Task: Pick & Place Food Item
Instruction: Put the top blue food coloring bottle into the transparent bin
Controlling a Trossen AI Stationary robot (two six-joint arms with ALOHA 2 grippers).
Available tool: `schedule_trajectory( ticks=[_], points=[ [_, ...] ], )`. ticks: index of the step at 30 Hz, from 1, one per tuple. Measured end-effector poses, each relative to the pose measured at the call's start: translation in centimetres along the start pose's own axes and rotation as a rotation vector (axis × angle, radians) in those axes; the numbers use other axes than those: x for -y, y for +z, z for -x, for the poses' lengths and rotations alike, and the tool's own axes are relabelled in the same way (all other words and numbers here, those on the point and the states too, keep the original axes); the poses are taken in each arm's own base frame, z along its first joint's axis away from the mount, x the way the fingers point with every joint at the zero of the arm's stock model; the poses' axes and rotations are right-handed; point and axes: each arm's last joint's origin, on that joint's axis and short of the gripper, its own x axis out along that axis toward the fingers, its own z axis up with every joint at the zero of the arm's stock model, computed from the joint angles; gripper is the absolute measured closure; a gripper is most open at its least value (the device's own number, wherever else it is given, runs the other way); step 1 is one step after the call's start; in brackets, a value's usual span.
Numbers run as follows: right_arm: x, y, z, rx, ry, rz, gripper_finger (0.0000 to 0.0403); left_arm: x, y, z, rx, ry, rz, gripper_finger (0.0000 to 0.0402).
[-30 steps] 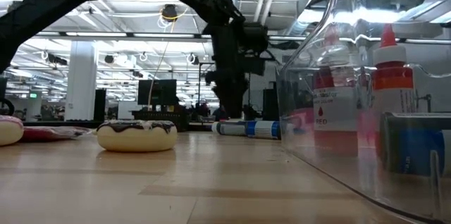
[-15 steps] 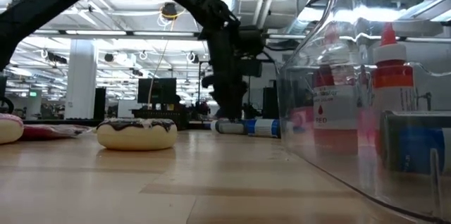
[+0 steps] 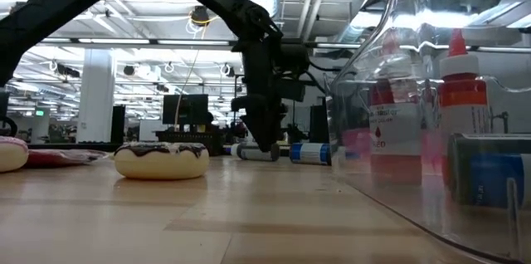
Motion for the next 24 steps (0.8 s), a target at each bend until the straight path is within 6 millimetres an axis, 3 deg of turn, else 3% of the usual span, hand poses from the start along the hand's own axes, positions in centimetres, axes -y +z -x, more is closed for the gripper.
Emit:
schedule_trajectory(
  ticks=[7,11,15,24],
  points=[
    [0.0,-0.6,0.3,-0.011,0.016,-0.012,0.0228,0.2,0.0,0.0,0.002,-0.031,0.069,0.0186],
    [0.2,-1.2,0.3,-0.016,0.012,-0.016,0.0228,1.2,-0.2,-1.0,-0.01,-0.057,0.062,0.0198],
    [0.3,-1.3,0.4,-0.017,0.013,-0.013,0.0228,2.1,0.3,-1.7,-0.024,-0.004,0.042,0.0215],
    [0.3,-1.2,0.3,-0.016,0.012,-0.008,0.0228,2.1,0.5,-1.5,0.002,-0.008,0.135,0.028]
  ],
)
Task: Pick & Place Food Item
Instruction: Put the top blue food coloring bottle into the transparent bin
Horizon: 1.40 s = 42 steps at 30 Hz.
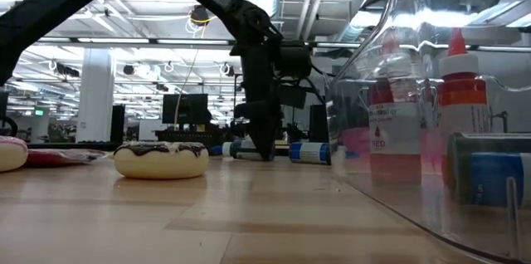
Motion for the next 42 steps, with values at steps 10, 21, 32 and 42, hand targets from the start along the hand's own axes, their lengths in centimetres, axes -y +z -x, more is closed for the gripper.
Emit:
schedule_trajectory(
  ticks=[10,21,32,42],
  points=[
    [0.0,0.0,0.0,0.012,0.01,0.003,0.0228,3.5,1.4,7.1,0.147,-0.095,0.115,0.0264],
    [0.0,-0.5,0.6,0.078,0.064,0.016,0.0228,19.3,8.2,15.9,0.686,-0.288,0.139,0.0264],
    [-0.5,-0.9,0.5,0.076,0.097,0.008,0.0228,25.8,12.1,13.8,0.984,-0.356,0.299,0.0266],
    [-0.7,-1.7,0.2,0.088,0.09,0.028,0.0228,29.8,13.3,7.7,0.985,-0.379,0.328,0.0267]
  ],
)
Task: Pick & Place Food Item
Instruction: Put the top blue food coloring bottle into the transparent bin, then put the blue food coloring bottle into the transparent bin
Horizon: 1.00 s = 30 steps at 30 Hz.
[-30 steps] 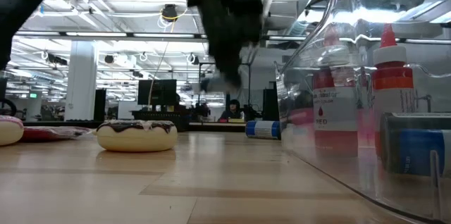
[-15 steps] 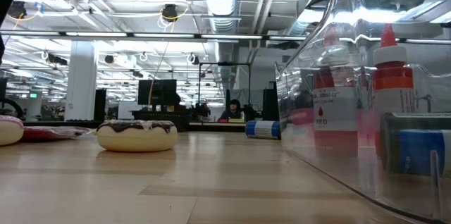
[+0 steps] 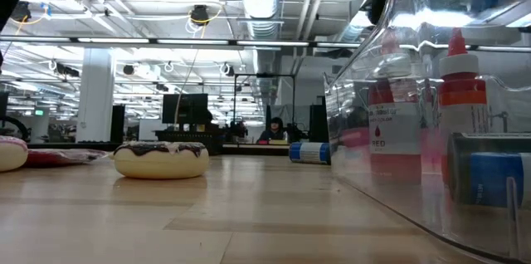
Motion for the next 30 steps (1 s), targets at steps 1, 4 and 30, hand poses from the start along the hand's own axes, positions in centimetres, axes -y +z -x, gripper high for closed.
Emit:
schedule_trajectory(
  ticks=[1,4,30],
  points=[
    [0.0,-0.1,0.0,-0.001,-0.001,0.003,0.0228,0.0,-0.3,-0.2,-0.008,0.0,-0.004,0.0266],
    [-0.2,-0.5,0.0,-0.007,0.01,0.003,0.0228,-0.3,-1.3,-0.8,-0.045,-0.027,-0.008,0.0261],
    [-0.8,-3.5,-0.2,-0.027,0.041,-0.003,0.0228,2.8,5.6,6.0,0.039,0.008,-0.12,0.0213]
  ],
)
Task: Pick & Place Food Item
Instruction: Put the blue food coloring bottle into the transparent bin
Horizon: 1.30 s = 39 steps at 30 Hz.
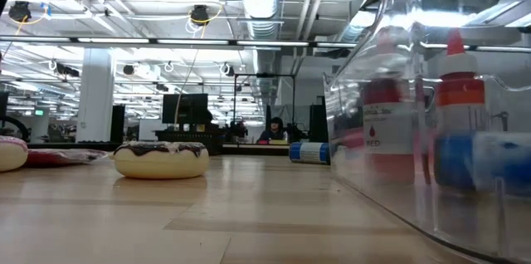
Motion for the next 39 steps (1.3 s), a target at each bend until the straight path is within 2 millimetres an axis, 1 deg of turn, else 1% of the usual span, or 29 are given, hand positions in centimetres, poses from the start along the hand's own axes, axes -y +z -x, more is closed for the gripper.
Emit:
schedule_trajectory(
  ticks=[3,5,7,9,11,14,17,18,20,21,23,25,27,29,31,33,35,37,39],
  points=[
    [-0.1,0.1,-0.1,0.015,0.004,-0.003,0.0228,-1.2,1.2,1.6,-0.027,0.116,-0.038,0.0213],
    [-0.1,0.1,-0.1,0.017,0.01,-0.009,0.0228,-2.8,2.0,3.0,-0.076,0.217,-0.052,0.0213],
    [-0.1,0.1,-0.1,0.017,0.01,-0.009,0.0228,-5.4,2.3,3.9,-0.148,0.312,-0.047,0.0213],
    [-0.1,0.2,-0.1,0.02,0.008,-0.009,0.0228,-8.3,2.2,4.6,-0.237,0.395,-0.033,0.0213],
    [-0.1,0.2,-0.2,0.024,0.008,-0.012,0.0228,-11.3,2.2,5.3,-0.315,0.446,-0.058,0.0213],
    [-0.2,0.4,-0.3,0.028,0.002,-0.026,0.0228,-15.6,2.1,7.0,-0.481,0.438,-0.132,0.0212],
    [-0.2,0.4,-0.4,0.027,0.002,-0.038,0.0228,-19.8,1.0,8.8,-0.661,0.37,-0.085,0.0207],
    [-0.2,0.5,-0.4,0.028,0.0,-0.044,0.0228,-20.9,0.6,9.3,-0.713,0.346,-0.078,0.0206],
    [-0.2,0.6,-0.5,0.03,-0.005,-0.051,0.0228,-22.6,0.4,10.0,-0.756,0.326,-0.115,0.0203],
    [-0.2,0.6,-0.6,0.031,-0.006,-0.057,0.0228,-23.0,0.3,10.3,-0.769,0.306,-0.148,0.0202],
    [-0.2,0.8,-0.7,0.036,-0.012,-0.067,0.0228,-23.5,0.6,10.0,-0.743,0.267,-0.24,0.02],
    [-0.3,1.1,-1.0,0.044,-0.021,-0.075,0.0228,-24.1,0.5,10.0,-0.744,0.241,-0.294,0.0196],
    [-0.3,1.4,-1.2,0.052,-0.031,-0.082,0.0228,-25.4,-0.1,9.4,-0.737,0.222,-0.317,0.0191],
    [-0.3,1.7,-1.5,0.061,-0.041,-0.087,0.0228,-26.7,-1.3,8.9,-0.783,0.218,-0.287,0.0187],
    [-0.3,2.2,-1.8,0.072,-0.057,-0.083,0.0228,-27.4,-2.4,8.3,-0.801,0.193,-0.237,0.0184],
    [-0.2,2.9,-2.4,0.086,-0.093,-0.074,0.0228,-27.3,-3.0,7.7,-0.792,0.147,-0.157,0.0184],
    [0.1,4.1,-3.1,0.089,-0.151,-0.044,0.0228,-26.6,-3.1,7.5,-0.781,0.104,-0.111,0.0183],
    [0.6,5.9,-3.7,0.079,-0.227,-0.003,0.0228,-25.6,-2.6,7.9,-0.79,0.093,-0.101,0.0183],
    [1.2,8.1,-4.1,0.062,-0.285,0.043,0.0228,-24.2,-1.7,9.0,-0.813,0.09,-0.102,0.0183]
  ],
)
